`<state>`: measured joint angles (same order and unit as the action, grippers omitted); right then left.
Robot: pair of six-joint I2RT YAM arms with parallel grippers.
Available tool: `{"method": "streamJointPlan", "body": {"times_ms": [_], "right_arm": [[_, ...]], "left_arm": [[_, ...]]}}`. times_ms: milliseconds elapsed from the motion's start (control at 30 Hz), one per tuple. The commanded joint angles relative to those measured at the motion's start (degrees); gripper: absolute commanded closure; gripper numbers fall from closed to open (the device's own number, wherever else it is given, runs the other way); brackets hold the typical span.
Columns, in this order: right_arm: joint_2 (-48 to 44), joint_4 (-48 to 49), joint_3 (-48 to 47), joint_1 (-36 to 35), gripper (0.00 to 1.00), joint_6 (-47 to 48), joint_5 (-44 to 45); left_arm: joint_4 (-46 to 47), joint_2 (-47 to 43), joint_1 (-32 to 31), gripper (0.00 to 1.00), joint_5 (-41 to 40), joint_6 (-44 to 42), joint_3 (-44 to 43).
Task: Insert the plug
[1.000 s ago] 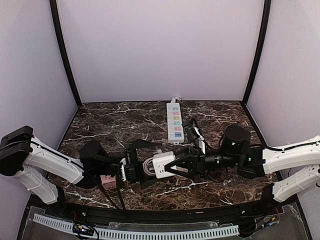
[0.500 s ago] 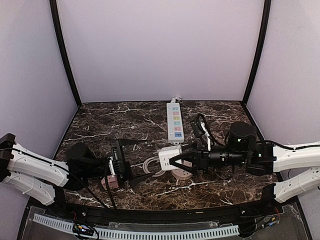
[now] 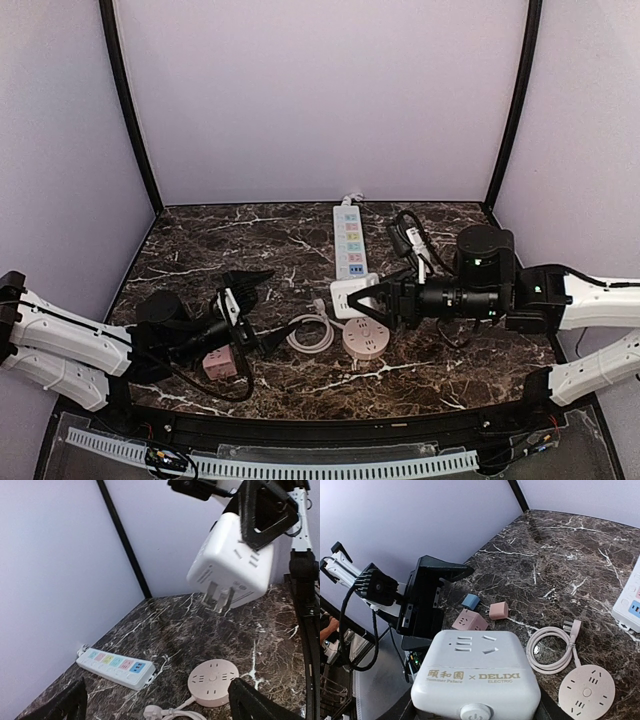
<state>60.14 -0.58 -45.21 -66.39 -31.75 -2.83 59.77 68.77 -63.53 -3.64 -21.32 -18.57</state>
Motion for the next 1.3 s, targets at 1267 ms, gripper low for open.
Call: {"method": "streamJointPlan", "body": {"times_ms": [1267], "right_arm": [[28.2,-57.6,-35.3,-0.4,1.0,-11.4,13.7]], "left_arm": [[-49.5,0.1,15.8,0.01,-18.0,41.6,-13.0]]}}
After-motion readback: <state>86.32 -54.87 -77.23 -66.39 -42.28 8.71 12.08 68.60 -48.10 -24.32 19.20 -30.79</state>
